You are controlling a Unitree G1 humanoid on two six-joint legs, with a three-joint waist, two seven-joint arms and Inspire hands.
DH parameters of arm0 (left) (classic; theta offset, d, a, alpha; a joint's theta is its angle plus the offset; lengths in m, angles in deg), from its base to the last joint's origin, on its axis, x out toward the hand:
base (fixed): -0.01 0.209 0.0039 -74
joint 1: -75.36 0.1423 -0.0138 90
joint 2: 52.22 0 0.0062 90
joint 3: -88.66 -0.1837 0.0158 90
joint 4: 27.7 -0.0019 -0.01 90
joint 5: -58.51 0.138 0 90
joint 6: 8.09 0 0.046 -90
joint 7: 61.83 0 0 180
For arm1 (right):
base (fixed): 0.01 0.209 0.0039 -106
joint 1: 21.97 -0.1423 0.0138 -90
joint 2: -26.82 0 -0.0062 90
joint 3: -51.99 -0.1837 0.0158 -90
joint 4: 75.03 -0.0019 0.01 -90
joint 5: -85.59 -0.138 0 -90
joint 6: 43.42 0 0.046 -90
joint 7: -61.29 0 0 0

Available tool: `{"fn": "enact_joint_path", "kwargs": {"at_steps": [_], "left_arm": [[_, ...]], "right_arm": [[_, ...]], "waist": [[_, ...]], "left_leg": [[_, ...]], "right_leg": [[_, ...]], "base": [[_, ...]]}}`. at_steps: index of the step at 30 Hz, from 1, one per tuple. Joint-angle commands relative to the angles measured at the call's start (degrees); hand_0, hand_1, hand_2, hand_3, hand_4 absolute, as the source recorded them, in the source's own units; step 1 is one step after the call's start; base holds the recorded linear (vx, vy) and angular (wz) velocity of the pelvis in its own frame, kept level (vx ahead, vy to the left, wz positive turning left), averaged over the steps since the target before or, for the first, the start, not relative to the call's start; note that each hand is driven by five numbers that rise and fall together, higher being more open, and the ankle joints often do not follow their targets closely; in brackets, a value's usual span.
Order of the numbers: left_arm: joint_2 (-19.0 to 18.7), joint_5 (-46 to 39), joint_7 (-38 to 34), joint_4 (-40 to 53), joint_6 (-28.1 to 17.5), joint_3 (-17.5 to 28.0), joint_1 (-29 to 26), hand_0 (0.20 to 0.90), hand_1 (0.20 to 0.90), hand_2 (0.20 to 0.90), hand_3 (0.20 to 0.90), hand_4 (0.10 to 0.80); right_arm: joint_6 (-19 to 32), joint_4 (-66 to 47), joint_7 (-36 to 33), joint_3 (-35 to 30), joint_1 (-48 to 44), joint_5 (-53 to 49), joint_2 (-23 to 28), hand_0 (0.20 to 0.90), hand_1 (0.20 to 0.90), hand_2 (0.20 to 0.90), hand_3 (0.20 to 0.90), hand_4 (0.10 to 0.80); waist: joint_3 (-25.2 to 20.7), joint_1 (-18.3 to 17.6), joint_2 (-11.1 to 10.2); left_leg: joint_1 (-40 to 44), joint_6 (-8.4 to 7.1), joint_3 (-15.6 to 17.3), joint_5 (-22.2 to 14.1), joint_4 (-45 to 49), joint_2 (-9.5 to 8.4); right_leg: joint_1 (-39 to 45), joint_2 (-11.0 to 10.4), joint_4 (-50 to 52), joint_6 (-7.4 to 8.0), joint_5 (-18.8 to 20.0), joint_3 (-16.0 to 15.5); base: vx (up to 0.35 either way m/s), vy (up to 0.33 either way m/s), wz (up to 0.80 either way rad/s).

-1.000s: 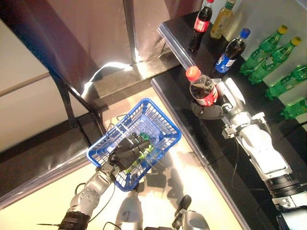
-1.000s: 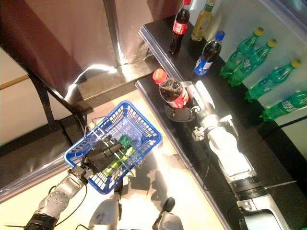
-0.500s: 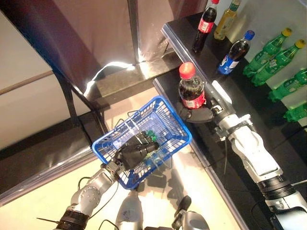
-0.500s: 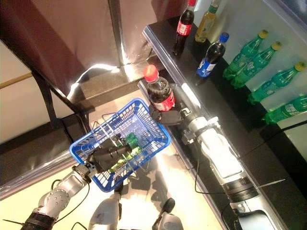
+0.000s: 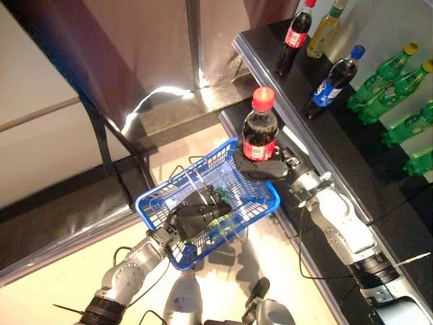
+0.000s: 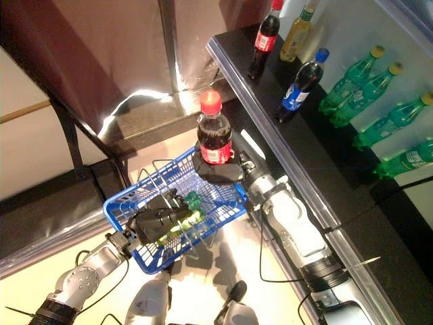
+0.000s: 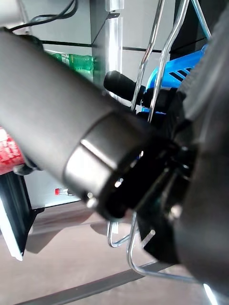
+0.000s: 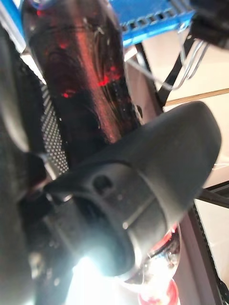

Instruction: Pick up the drink and place into the basket.

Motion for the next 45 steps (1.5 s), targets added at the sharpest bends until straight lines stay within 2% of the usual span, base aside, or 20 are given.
{"fn": "enact_joint_path", "kwargs": {"at_steps": [1, 11, 29, 45], "left_arm": [[5.75, -9.34, 11.34, 19.37, -6.92, -3.21, -6.05, 0.3, 0.3, 0.3, 0.2, 0.1], [5.01, -9.31, 13.34, 22.63, -7.59, -2.14, -5.9, 0.3, 0.3, 0.3, 0.2, 0.1], [4.72, -8.36, 17.6, 26.52, -4.2, -3.98, -7.24, 0.3, 0.3, 0.3, 0.2, 0.1], [4.62, -6.81, 20.02, 28.05, -3.68, -7.51, -10.1, 0.3, 0.3, 0.3, 0.2, 0.1]], "right_arm": [[10.07, -3.42, 1.7, 3.48, 0.43, -5.86, -2.81, 0.3, 0.3, 0.3, 0.2, 0.1], [9.35, 0.04, 1.0, 5.05, 2.91, -3.66, -2.93, 0.3, 0.3, 0.3, 0.2, 0.1], [9.34, 5.11, -6.42, 9.35, 0.24, 15.45, -0.22, 0.3, 0.3, 0.3, 0.2, 0.1], [2.74, 12.34, -11.35, 15.58, -4.63, 27.91, 0.82, 0.3, 0.3, 0.3, 0.2, 0.1]], "waist": [[-21.82, 0.27, 0.02], [-21.9, 0.69, -0.09], [-21.81, 1.52, -0.01], [-21.78, 2.68, -0.4]], "left_leg": [[3.78, -0.29, 3.21, -5.55, -0.27, -0.32], [3.5, -0.32, 2.79, -5.38, -0.27, -0.35], [3.42, -0.19, 1.76, -5.56, -0.27, -0.72], [3.28, -0.13, 0.4, -5.47, -0.27, -1.02]], "right_leg": [[-1.11, 0.02, -0.16, 1.91, -0.16, -0.66], [-0.97, -0.04, -0.16, 1.88, -0.38, -0.77], [-0.6, -0.23, -0.16, 2.03, -0.5, -1.06], [0.1, -0.17, -0.16, 2.1, -0.6, -1.73]], "base": [[0.003, 0.001, 0.05], [0.003, 0.001, 0.02], [0.0, 0.0, 0.0], [0.002, 0.0, 0.01]]}}
